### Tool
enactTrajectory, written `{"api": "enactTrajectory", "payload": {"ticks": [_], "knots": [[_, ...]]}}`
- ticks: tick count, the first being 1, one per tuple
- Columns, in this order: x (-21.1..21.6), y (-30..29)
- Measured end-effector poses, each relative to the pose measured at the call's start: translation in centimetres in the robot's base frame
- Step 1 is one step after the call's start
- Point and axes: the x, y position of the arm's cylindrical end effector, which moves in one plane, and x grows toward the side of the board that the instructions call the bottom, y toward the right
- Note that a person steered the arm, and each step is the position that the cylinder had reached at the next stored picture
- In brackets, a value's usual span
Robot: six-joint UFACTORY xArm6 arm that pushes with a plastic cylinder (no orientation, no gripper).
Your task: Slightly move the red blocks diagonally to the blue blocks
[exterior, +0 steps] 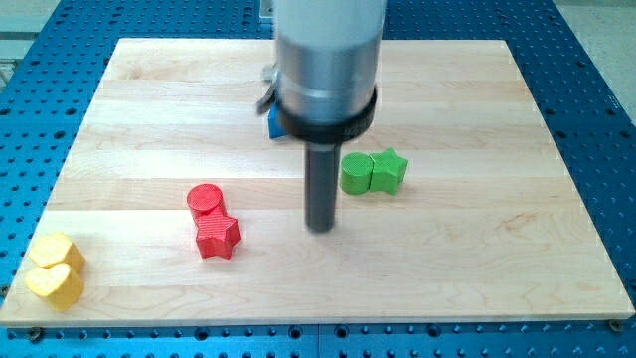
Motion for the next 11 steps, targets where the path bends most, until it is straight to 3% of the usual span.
{"api": "enactTrajectory", "payload": {"ticks": [1, 3, 5, 6, 7, 9, 10, 11], "knots": [[1.8, -5.3], [-1.6, -8.7], [-0.1, -8.6], [5.7, -9.1], [7.5, -11.7], [7.6, -13.6], [7.6, -19.4], [6.8, -19.0]]}}
